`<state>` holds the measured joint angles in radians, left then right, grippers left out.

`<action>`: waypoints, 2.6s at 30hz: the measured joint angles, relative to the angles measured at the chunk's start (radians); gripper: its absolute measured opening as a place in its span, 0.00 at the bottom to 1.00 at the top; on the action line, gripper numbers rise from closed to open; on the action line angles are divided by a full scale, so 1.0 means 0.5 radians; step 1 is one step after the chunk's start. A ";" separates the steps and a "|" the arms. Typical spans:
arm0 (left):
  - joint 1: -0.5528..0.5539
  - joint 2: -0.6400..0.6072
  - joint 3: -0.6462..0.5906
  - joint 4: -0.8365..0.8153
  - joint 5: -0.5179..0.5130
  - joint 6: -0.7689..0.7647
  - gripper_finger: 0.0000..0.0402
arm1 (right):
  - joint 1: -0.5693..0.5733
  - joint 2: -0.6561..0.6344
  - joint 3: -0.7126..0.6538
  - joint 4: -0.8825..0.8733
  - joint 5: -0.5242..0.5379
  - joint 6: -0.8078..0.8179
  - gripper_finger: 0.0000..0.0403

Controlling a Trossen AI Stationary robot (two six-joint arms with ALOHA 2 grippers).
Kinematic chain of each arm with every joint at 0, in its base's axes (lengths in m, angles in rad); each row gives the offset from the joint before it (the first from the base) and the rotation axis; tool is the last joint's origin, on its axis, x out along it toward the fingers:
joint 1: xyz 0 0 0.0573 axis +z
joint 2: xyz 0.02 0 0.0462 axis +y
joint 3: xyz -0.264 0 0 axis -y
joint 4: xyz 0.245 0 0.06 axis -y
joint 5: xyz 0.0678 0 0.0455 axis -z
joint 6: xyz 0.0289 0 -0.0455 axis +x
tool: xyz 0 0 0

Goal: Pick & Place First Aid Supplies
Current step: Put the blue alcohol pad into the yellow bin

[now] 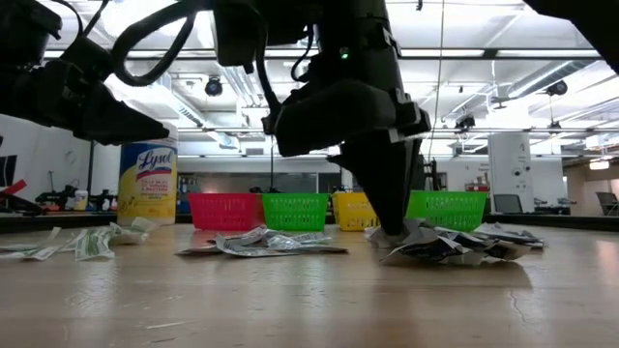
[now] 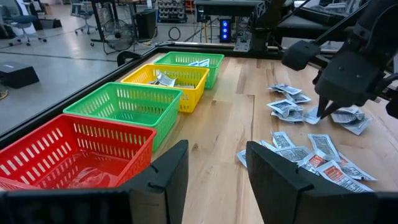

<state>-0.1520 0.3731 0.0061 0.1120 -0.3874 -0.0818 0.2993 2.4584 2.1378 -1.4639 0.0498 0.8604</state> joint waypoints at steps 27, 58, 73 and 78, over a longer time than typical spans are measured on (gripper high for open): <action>0.000 0.000 0.000 -0.001 0.000 0.000 0.39 | -0.071 -0.573 0.414 -0.077 -0.039 0.005 0.02; 0.000 0.000 0.000 -0.001 0.000 -0.017 0.39 | -0.630 -0.987 0.413 0.005 1.165 -1.189 0.02; 0.000 0.000 0.000 -0.001 0.001 -0.103 0.39 | -1.108 -0.988 -0.075 0.152 0.983 -1.273 0.02; 0.000 0.000 0.000 -0.001 0.000 -0.105 0.39 | -1.151 -0.988 -0.340 0.383 0.833 -1.264 0.02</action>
<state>-0.1520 0.3733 0.0059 0.1116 -0.3873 -0.1341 -0.2764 1.9644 1.9681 -1.2723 0.4663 0.2283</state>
